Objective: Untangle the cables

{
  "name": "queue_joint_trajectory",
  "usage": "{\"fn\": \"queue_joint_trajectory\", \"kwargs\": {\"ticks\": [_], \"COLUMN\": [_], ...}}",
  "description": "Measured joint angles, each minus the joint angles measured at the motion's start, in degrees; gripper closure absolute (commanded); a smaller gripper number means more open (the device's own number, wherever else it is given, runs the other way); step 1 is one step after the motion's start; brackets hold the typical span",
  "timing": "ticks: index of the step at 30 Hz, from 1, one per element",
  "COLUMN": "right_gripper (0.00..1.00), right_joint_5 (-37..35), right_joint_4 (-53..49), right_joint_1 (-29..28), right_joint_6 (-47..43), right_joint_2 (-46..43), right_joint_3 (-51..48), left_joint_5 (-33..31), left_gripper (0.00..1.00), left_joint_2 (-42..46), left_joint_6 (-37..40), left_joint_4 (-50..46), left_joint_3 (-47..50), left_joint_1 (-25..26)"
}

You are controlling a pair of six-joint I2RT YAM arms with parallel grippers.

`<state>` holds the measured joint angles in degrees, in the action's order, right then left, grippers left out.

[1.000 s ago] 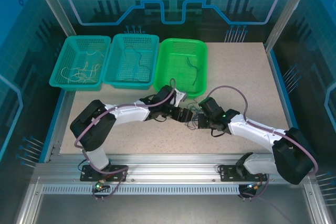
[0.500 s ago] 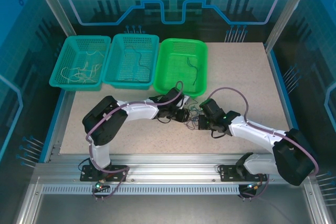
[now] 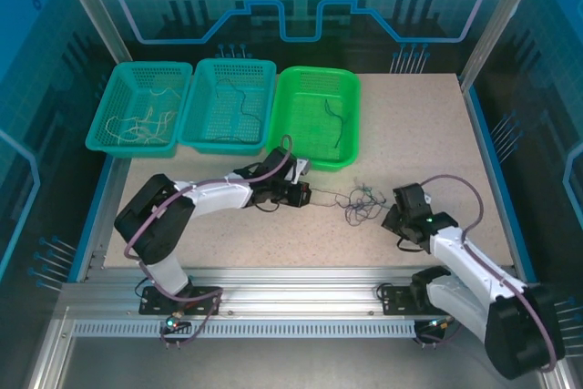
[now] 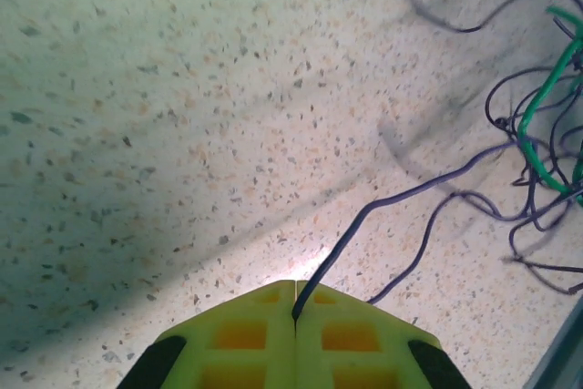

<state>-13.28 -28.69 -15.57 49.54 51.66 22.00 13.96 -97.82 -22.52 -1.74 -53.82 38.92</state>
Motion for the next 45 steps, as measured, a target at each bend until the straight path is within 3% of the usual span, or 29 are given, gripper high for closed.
{"fn": "queue_joint_trajectory", "kwargs": {"ticks": [3,5,13,19,22,26,32,35,45], "right_gripper": [0.60,0.47,0.33,0.24,0.28,0.44,0.99,1.00,1.00], "right_joint_5": [2.21,3.45,3.63,-1.64,-1.64,-3.06,-6.73,-7.30,-0.87], "right_joint_4": [-1.01,-1.75,-0.13,0.92,3.28,4.55,3.74,3.87,11.52], "right_joint_1": [-0.17,-1.46,-15.26,-16.68,-16.76,-17.46,-17.62,-17.40,-14.84], "right_joint_6": [-1.64,-2.99,-6.78,-5.38,-5.14,-2.97,1.20,2.47,5.66], "right_joint_2": [-0.57,-0.07,8.94,21.27,28.11,36.57,37.73,37.31,34.40], "right_joint_3": [0.94,2.78,15.13,19.67,19.96,21.35,22.38,22.14,21.81], "left_joint_5": [2.43,3.72,5.46,5.44,5.46,5.46,4.00,2.80,2.84], "left_gripper": [1.00,1.00,1.00,1.00,1.00,1.00,1.00,1.00,1.00], "left_joint_2": [0.07,0.07,0.00,0.00,0.00,0.07,3.98,8.98,24.48], "left_joint_6": [0.00,0.04,1.55,2.95,3.43,4.98,9.01,9.33,5.75], "left_joint_4": [1.49,2.40,3.06,2.56,2.36,1.99,-0.17,-1.03,-5.46], "left_joint_3": [0.00,0.00,-0.35,-0.42,-0.42,-0.42,0.44,1.86,5.35], "left_joint_1": [0.15,0.55,1.77,1.75,1.77,1.75,1.66,0.42,-12.13]}}
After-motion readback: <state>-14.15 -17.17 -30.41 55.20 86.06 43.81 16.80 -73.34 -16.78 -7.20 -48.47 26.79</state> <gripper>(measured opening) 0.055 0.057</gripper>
